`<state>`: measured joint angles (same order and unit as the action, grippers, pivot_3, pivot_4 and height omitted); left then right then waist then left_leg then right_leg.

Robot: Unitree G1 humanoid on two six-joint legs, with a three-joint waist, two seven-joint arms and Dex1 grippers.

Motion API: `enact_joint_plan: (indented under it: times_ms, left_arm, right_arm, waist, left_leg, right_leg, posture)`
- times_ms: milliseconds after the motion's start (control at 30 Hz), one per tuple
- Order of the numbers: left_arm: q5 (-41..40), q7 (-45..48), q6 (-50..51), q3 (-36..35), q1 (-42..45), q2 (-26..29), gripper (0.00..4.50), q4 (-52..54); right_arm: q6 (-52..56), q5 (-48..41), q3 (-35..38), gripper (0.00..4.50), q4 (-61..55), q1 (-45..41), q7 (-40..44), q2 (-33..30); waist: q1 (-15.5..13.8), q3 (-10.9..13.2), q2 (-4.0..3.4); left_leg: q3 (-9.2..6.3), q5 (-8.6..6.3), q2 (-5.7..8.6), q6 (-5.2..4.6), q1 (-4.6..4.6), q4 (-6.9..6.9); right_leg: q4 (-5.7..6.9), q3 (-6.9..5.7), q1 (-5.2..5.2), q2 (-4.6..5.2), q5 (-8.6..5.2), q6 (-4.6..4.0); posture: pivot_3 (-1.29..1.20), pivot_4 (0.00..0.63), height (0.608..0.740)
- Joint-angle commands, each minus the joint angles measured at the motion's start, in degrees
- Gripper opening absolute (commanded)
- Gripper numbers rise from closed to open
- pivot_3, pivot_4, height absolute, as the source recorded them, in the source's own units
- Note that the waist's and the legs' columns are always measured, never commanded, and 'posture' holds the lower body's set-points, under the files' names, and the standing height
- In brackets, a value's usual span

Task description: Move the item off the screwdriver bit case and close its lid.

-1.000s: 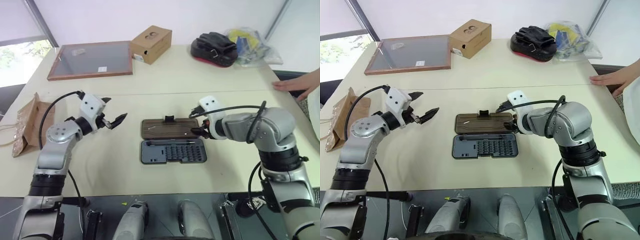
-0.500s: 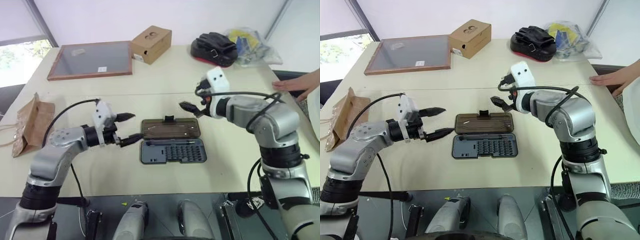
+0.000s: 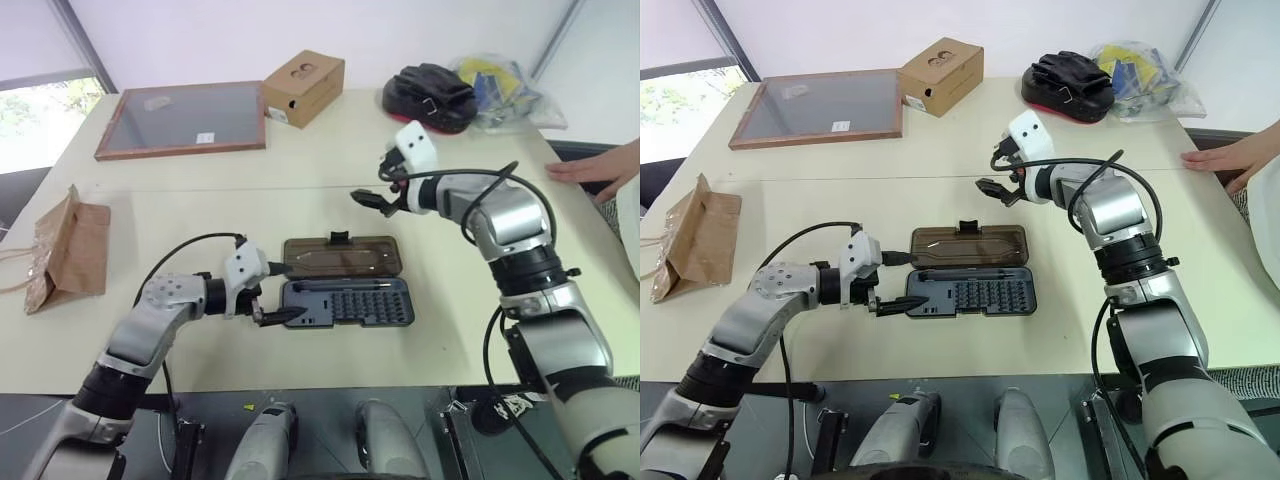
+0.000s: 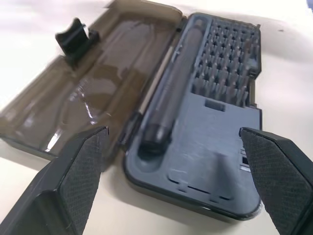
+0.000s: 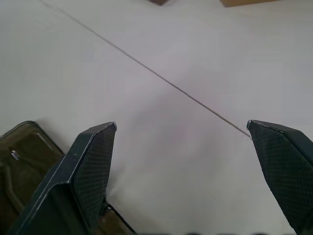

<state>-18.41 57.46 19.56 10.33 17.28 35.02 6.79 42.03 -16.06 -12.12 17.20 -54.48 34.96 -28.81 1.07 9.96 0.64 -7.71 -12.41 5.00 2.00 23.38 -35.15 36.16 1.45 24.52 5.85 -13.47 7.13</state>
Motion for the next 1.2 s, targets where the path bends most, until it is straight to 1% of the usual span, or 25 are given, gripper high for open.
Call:
enact_joint_plan:
  times_ms: [33, 100, 233, 267, 300, 400, 433, 467, 633, 733, 933, 1100, 1200]
  left_arm:
    - [0.3, -0.1, -2.1, -1.3, 0.2, -0.1, 4.24, 1.4]
    - [0.5, -0.5, -2.7, -1.7, 0.0, -0.2, 3.62, 1.8]
    - [0.4, -1.2, -3.3, -2.8, 0.1, 0.0, 1.66, 2.5]
    - [0.4, -1.6, -3.6, -3.2, 0.1, 0.0, 1.10, 2.7]
    - [0.4, -2.0, -3.7, -3.6, 0.2, 0.0, 0.69, 2.9]
    - [-0.4, -2.2, -3.4, -4.4, 0.1, 0.2, 0.69, 4.1]
    - [-0.5, -2.2, -3.3, -4.6, 0.0, 0.2, 0.17, 4.4]
    - [-0.5, -2.2, -3.2, -4.6, -0.1, 0.2, 0.02, 4.6]
    - [-0.8, 0.9, -3.2, -2.6, -0.3, 0.4, 0.02, 5.0]
    - [-3.2, 4.3, -0.1, -1.4, 0.0, 0.1, 0.02, 3.8]
    - [-1.1, 7.1, -1.0, 0.5, 2.3, 0.1, 0.02, -1.4]
    - [1.9, 9.1, -3.3, 2.7, 3.2, 0.1, 0.02, -4.8]
    - [3.1, 10.1, -4.3, 3.8, 3.8, -0.2, 0.02, -6.1]
  right_arm:
    - [-0.5, 1.0, 1.2, 4.50, -2.3, -0.3, 1.1, 0.3]
    - [-0.2, 1.4, 1.4, 4.50, -2.8, 0.1, 1.3, 0.6]
    - [0.4, 1.9, 1.9, 4.50, -3.6, 0.8, 1.7, 1.0]
    - [0.6, 1.9, 2.0, 4.50, -4.0, 1.0, 1.7, 1.1]
    - [0.8, 1.9, 2.1, 4.50, -4.3, 1.2, 1.7, 1.2]
    - [1.3, 2.0, 2.4, 4.50, -5.0, 1.7, 1.7, 1.3]
    - [1.5, 2.0, 2.4, 4.50, -5.1, 1.8, 1.7, 1.4]
    - [1.6, 2.0, 2.5, 4.50, -5.3, 1.9, 1.7, 1.4]
    - [1.9, 2.5, 2.8, 4.50, -5.3, 2.1, 1.7, 1.8]
    - [1.4, 3.1, 2.5, 4.50, -4.3, 1.6, 2.2, 1.8]
    - [-0.5, 6.0, 1.0, 4.50, 0.9, -0.3, 4.8, 0.7]
    - [-2.3, 9.6, -2.2, 4.50, 7.4, -3.8, 11.3, -2.6]
    - [-7.0, 12.2, -5.1, 4.50, 10.7, -5.8, 17.6, -5.2]
  waist:
    - [0.0, 0.0, 0.00]
    - [0.0, 0.0, 0.00]
    - [0.0, 0.0, 0.00]
    - [0.0, 0.0, 0.00]
    - [0.0, 0.0, 0.00]
    - [0.1, 0.0, 0.00]
    - [0.0, 0.0, 0.00]
    - [0.0, 0.0, 0.00]
    - [0.1, 0.0, 0.00]
    - [0.1, 0.0, 0.00]
    - [0.1, 0.0, 0.00]
    - [0.1, 0.0, -0.02]
    - [0.1, 0.0, -0.03]
  left_leg:
    - [-0.02, 0.00, 0.00, 0.00, 0.00, 0.00]
    - [-0.04, 0.00, 0.01, 0.00, 0.00, 0.00]
    - [-0.07, 0.00, 0.01, 0.00, 0.00, 0.00]
    - [-0.07, 0.00, 0.01, 0.00, 0.00, 0.00]
    - [-0.08, 0.00, 0.01, 0.00, 0.00, 0.00]
    - [-0.08, 0.00, 0.01, 0.00, 0.00, 0.00]
    - [-0.08, 0.00, 0.01, 0.00, 0.00, 0.00]
    - [-0.08, 0.00, 0.01, 0.00, 0.00, 0.00]
    - [-0.06, 0.00, 0.01, 0.00, -0.01, 0.00]
    - [-0.03, 0.00, 0.02, 0.00, 0.00, 0.00]
    - [0.03, 0.00, 0.02, 0.00, -0.01, -0.02]
    - [0.06, 0.00, 0.03, 0.00, -0.01, -0.02]
    - [0.06, 0.00, 0.03, 0.00, -0.01, -0.02]
  right_leg:
    - [0.00, 0.00, 0.00, 0.00, 0.00, 0.00]
    - [0.01, 0.00, 0.00, 0.00, 0.00, 0.00]
    - [0.01, 0.00, 0.00, 0.00, 0.00, 0.00]
    - [0.01, 0.00, 0.00, 0.00, 0.00, 0.00]
    - [0.01, 0.00, 0.00, 0.00, 0.00, 0.00]
    - [0.01, 0.00, 0.01, 0.00, 0.00, 0.00]
    - [0.01, 0.00, 0.01, 0.00, 0.00, 0.00]
    - [0.01, 0.00, 0.00, 0.00, 0.00, 0.00]
    - [0.01, 0.00, 0.01, 0.00, 0.00, 0.00]
    - [0.01, 0.00, 0.00, 0.00, 0.00, 0.00]
    - [0.02, -0.01, 0.00, -0.01, 0.00, 0.00]
    - [0.03, 0.00, 0.00, -0.01, 0.00, 0.00]
    - [0.03, -0.01, 0.02, -0.01, 0.00, 0.00]
  posture:
    - [0.00, 0.150, 0.740]
    - [0.00, 0.150, 0.740]
    - [0.00, 0.150, 0.740]
    - [0.00, 0.150, 0.740]
    - [0.00, 0.150, 0.740]
    - [0.00, 0.150, 0.740]
    - [0.00, 0.150, 0.740]
    - [0.00, 0.150, 0.740]
    - [0.00, 0.150, 0.740]
    - [0.00, 0.150, 0.740]
    - [0.00, 0.150, 0.740]
    - [0.00, 0.150, 0.740]
    - [0.00, 0.150, 0.740]
